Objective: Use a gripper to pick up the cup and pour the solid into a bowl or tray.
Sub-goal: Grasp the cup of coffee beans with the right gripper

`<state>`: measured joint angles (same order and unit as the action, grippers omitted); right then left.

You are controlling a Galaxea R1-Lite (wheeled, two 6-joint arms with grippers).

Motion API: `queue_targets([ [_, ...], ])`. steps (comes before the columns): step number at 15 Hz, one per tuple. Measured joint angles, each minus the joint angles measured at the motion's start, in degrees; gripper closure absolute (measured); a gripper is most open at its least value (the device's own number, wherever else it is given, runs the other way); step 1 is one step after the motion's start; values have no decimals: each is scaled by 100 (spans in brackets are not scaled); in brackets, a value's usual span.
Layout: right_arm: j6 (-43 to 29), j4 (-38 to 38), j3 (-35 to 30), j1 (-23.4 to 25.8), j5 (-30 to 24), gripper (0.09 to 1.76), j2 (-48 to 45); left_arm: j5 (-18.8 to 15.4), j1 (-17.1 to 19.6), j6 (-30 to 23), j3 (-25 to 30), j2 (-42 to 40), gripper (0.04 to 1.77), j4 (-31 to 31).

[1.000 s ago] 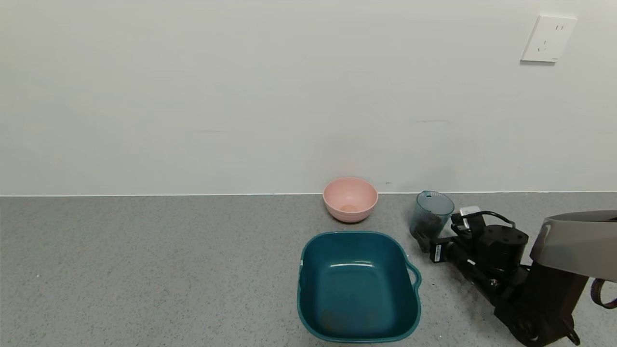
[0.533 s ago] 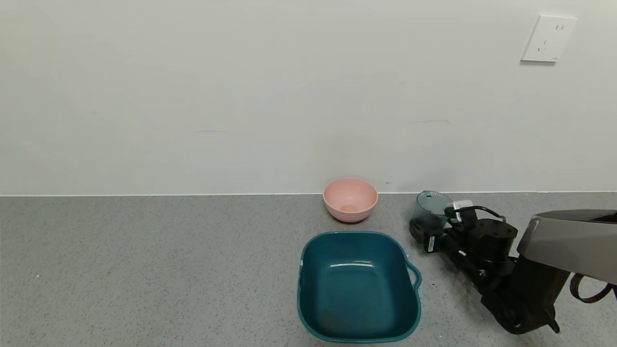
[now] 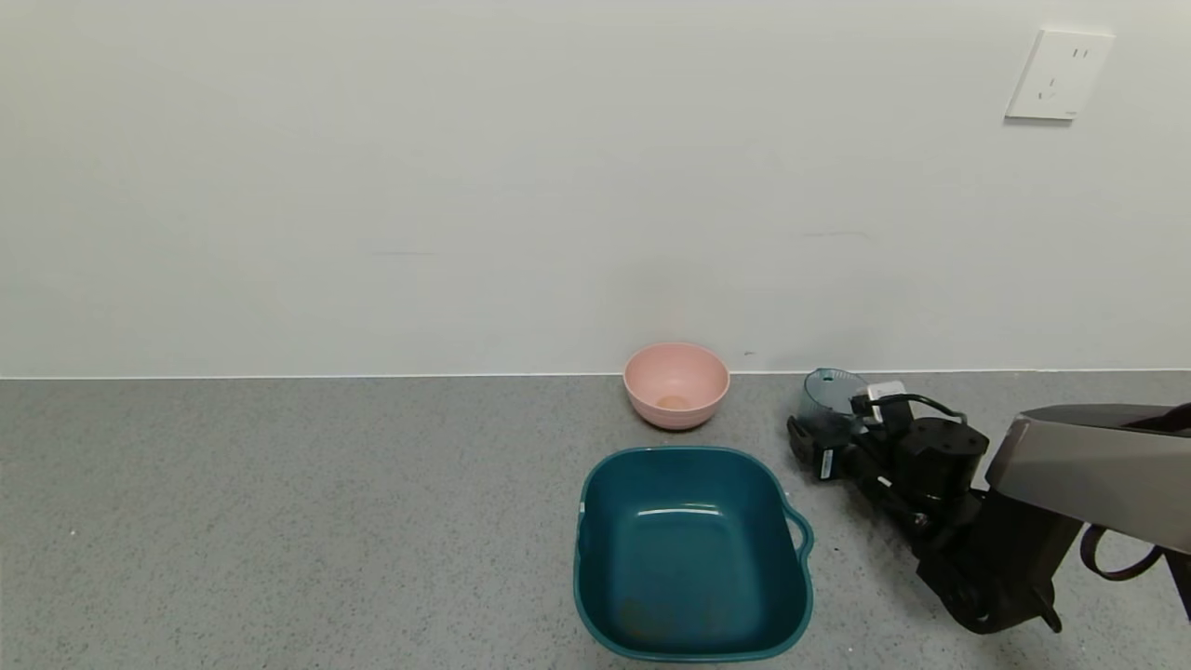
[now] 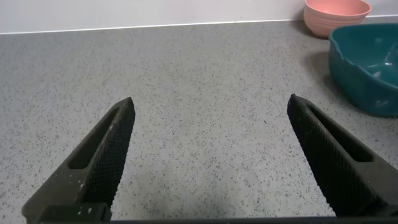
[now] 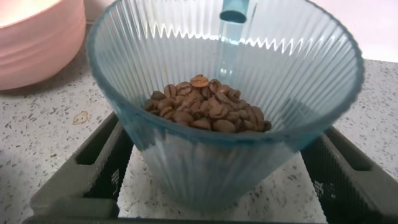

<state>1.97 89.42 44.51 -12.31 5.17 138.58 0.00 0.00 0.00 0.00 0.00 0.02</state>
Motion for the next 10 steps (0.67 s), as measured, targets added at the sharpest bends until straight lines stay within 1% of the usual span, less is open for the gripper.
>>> queue_targets([
  [4,-5,2,116,-22,0,14,41,0,0,0,0,0,5,-2],
  [5,-2,0,135,-20,1,19,63,0,0,0,0,0,5,0],
  [6,-7,2,144,-17,-2,37,83,0,0,0,0,0,5,-2],
  [7,-7,7,149,-15,-2,46,98,0,0,0,0,0,5,-2],
  [10,-7,11,152,-15,0,48,108,0,0,0,0,0,5,-2],
])
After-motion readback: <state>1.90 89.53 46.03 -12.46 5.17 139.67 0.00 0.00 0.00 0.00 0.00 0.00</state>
